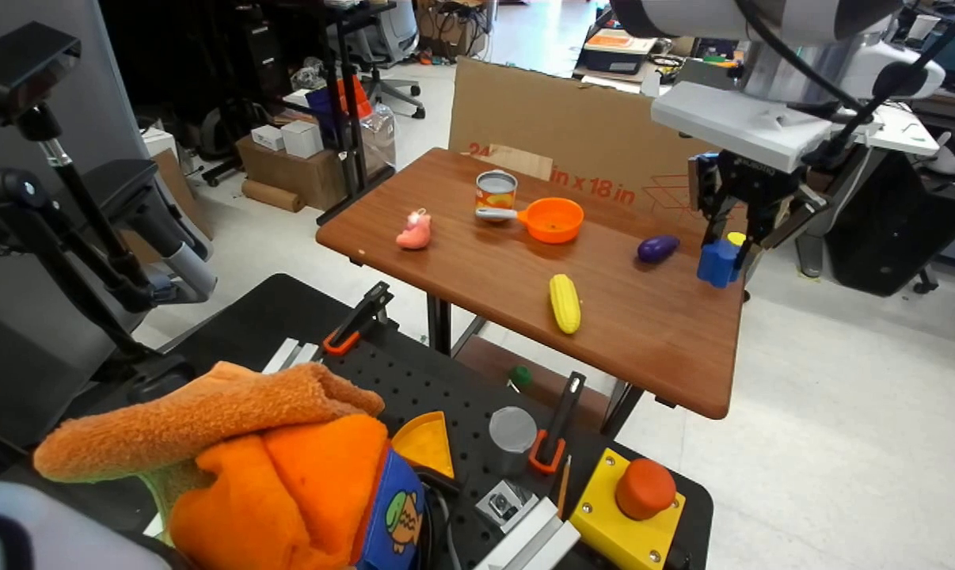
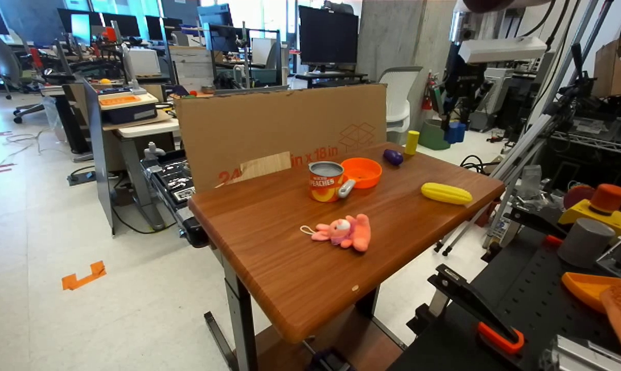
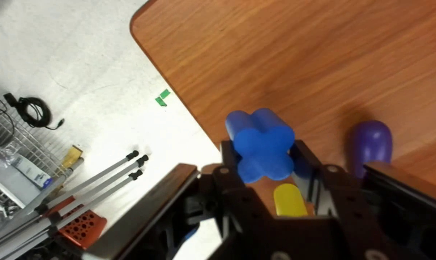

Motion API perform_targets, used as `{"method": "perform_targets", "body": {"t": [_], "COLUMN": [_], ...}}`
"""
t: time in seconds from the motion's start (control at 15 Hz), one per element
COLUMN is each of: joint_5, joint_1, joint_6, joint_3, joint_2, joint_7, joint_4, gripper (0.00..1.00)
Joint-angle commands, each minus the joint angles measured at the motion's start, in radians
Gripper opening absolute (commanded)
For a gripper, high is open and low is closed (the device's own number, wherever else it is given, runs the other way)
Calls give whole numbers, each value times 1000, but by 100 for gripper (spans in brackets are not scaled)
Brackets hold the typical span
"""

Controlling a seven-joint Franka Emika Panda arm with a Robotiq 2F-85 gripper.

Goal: Pick up the blue object from the pot and put it on the table

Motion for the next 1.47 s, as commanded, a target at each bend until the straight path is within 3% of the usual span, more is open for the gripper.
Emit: {"method": "perform_targets", "body": {"t": [0.0, 0.4, 0.47, 0.53, 0.67, 0.87, 1.07, 1.13, 1.4], "joint_5": [-46, -77, -80, -88, -107, -146, -186, -154, -168], "joint_1": [10, 8, 10, 15, 17, 31, 51, 27, 36], "joint_6": [-23, -24, -31, -64, -115, -188, -237, -210, -230], "joint_3": [-15, -24, -25, -27, -6, 24, 63, 60, 82], "joint_2": [51, 156, 159, 141, 61, -65, -199, -82, -191], "joint_7": [5, -21, -27, -32, -100, -210, -281, -234, -261], "joint_4": [-2, 31, 29, 21, -47, -134, -197, -123, -184], "gripper": [16, 16, 37, 66, 74, 97, 100, 100, 100]}}
